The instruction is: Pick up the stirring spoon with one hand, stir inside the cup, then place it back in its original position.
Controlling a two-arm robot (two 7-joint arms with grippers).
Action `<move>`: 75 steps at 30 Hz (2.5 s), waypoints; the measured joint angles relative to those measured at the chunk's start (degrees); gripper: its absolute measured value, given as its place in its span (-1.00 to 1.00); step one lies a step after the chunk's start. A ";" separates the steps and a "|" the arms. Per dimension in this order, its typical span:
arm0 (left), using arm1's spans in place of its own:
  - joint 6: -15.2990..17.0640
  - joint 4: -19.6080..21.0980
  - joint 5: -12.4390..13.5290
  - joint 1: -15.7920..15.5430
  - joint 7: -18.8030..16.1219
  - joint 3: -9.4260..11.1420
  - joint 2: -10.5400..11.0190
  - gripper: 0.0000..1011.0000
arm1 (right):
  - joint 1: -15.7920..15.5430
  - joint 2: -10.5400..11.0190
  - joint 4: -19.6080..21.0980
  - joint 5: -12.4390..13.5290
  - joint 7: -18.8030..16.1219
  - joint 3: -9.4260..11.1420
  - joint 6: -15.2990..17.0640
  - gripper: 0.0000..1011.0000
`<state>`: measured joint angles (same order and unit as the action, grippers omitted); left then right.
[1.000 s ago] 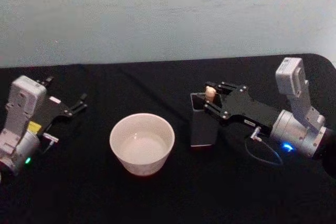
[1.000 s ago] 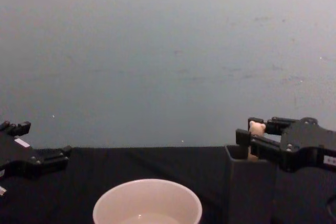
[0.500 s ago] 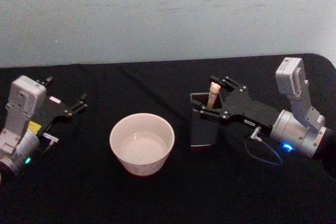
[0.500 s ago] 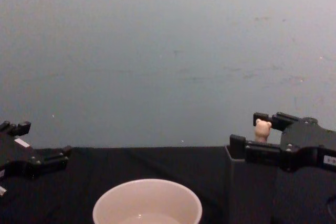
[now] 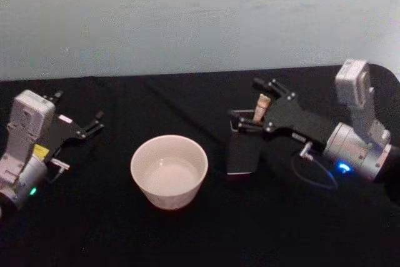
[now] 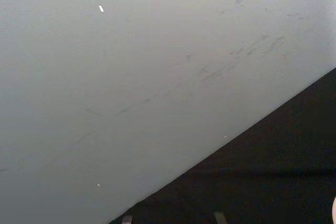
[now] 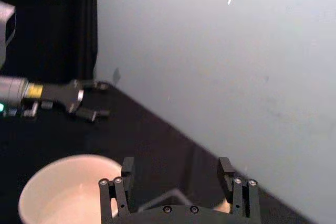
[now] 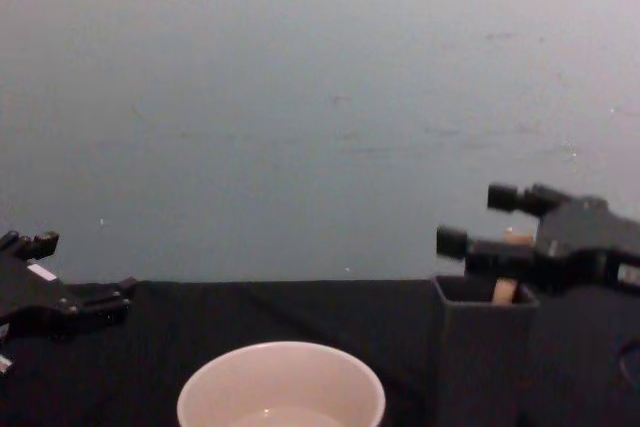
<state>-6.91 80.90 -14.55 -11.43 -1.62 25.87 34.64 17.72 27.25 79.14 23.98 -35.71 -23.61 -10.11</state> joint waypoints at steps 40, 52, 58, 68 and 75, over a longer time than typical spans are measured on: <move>0.00 0.00 0.00 0.00 0.00 0.00 0.00 0.98 | -2.93 -6.83 -4.67 -7.30 21.30 8.39 9.46 0.98; 0.00 0.00 0.00 0.00 0.00 0.00 0.00 0.98 | -2.96 -6.72 -4.34 -7.10 21.30 8.43 9.31 0.98; 0.00 0.00 0.00 0.00 0.00 0.00 0.00 0.98 | -2.99 -6.69 -4.28 -7.04 21.32 8.46 9.26 0.98; 0.00 0.00 0.00 0.00 0.00 0.00 0.00 0.98 | -3.00 -6.65 -4.22 -6.98 21.32 8.46 9.21 0.98; 0.00 0.00 0.00 0.00 0.00 0.00 0.00 0.98 | -3.00 -6.64 -4.18 -6.92 21.32 8.46 9.16 0.98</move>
<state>-6.91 80.90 -14.55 -11.43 -1.62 25.86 34.65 14.72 20.61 74.96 17.05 -14.38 -15.15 -0.95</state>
